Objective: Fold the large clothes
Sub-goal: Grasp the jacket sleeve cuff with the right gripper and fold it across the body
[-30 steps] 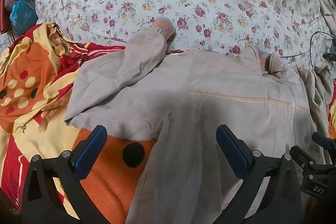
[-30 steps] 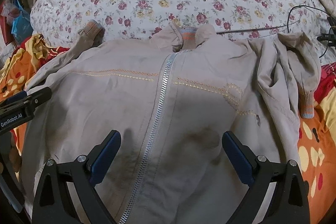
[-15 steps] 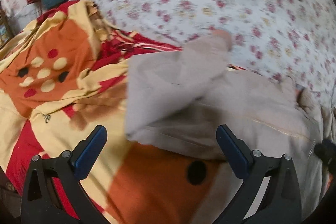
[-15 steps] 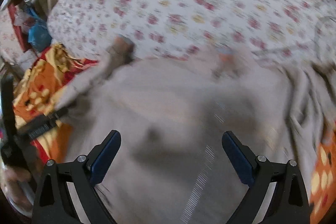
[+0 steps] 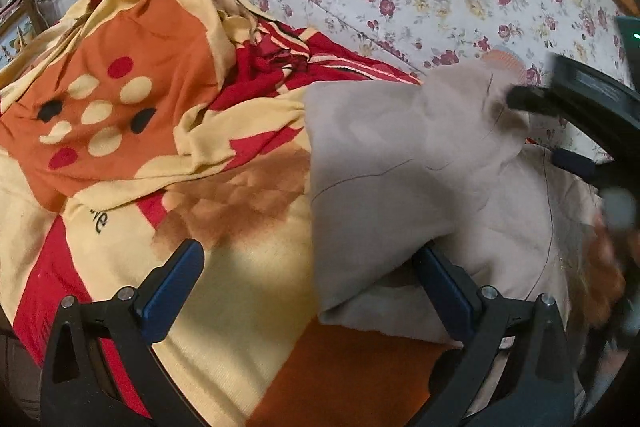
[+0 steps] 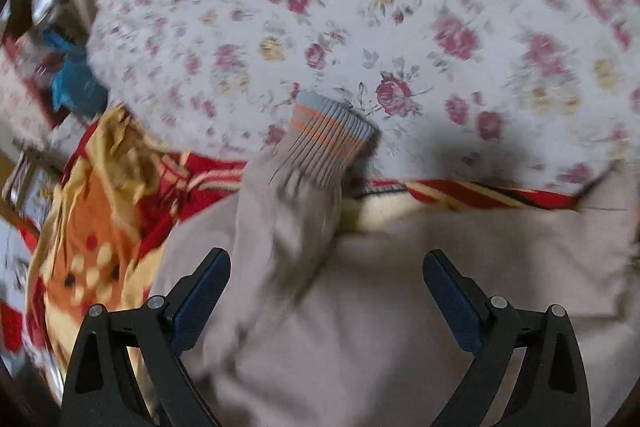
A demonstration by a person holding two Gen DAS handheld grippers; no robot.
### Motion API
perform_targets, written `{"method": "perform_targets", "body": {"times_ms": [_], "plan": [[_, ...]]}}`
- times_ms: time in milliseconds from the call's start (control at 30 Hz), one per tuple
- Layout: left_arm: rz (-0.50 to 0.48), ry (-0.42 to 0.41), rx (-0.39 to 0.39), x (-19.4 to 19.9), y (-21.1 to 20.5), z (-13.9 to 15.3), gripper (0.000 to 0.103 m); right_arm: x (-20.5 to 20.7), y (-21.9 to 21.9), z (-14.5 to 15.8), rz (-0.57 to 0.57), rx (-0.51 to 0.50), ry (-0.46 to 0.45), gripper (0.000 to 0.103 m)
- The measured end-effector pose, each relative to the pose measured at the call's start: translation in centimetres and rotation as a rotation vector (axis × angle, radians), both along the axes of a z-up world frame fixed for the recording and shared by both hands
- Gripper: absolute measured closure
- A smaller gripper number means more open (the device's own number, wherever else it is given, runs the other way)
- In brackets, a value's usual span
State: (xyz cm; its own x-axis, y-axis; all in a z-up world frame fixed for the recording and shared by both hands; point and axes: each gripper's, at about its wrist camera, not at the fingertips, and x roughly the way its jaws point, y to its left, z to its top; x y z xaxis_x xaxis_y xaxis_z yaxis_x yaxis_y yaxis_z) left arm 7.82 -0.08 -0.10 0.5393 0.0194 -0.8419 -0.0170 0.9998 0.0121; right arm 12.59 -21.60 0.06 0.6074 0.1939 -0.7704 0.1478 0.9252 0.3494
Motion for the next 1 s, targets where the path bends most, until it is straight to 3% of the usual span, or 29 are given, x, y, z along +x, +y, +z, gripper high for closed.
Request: {"method": "perform_targets", "body": {"times_ms": [33, 100, 133, 167, 267, 400, 567, 667, 733, 800, 867, 1000], "plan": [[-0.004, -0.001, 0.004, 0.1, -0.2, 0.0, 0.000, 0.7, 0.0, -0.5, -0.006, 0.018, -0.001, 0.009], [-0.006, -0.009, 0.010, 0.1, -0.3, 0.2, 0.000, 2.0, 0.2, -1.2, 0.017, 0.068, -0.007, 0.044], [-0.006, -0.014, 0.006, 0.1, -0.4, 0.3, 0.000, 2.4, 0.6, -1.4, 0.045, 0.065, -0.002, 0.088], [-0.006, -0.018, -0.001, 0.1, -0.3, 0.4, 0.000, 2.5, 0.8, -1.4, 0.059, 0.054, 0.004, 0.097], [-0.012, -0.039, -0.044, -0.3, 0.0, 1.3, 0.000, 0.6, 0.1, 0.4, 0.046, 0.050, -0.066, 0.099], [-0.084, -0.111, -0.132, -2.3, 0.0, 3.9, 0.000, -5.3, -3.6, 5.5, 0.005, 0.064, -0.188, 0.099], [-0.160, -0.131, -0.189, -4.4, -0.3, 5.1, 0.000, -15.0, -9.1, 10.5, -0.097, -0.065, -0.286, 0.099], [-0.168, -0.128, -0.181, -5.0, -0.9, 4.9, 0.000, -20.2, -11.9, 10.3, -0.195, -0.171, -0.270, 0.099], [-0.179, -0.116, -0.167, -5.0, -1.5, 4.5, 0.000, -22.8, -14.2, 8.2, -0.267, -0.218, -0.213, 0.099], [-0.196, -0.102, -0.155, -5.4, -2.3, 4.1, 0.000, -24.0, -16.8, 5.1, -0.308, -0.198, -0.109, 0.099], [-0.222, -0.100, -0.152, -5.9, -3.0, 4.0, 0.000, -25.1, -18.6, 3.5, -0.333, -0.141, -0.066, 0.099], [-0.275, -0.108, -0.120, -6.4, -4.6, 3.7, 0.000, -26.8, -19.5, 3.8, -0.353, -0.150, -0.105, 0.099]]}}
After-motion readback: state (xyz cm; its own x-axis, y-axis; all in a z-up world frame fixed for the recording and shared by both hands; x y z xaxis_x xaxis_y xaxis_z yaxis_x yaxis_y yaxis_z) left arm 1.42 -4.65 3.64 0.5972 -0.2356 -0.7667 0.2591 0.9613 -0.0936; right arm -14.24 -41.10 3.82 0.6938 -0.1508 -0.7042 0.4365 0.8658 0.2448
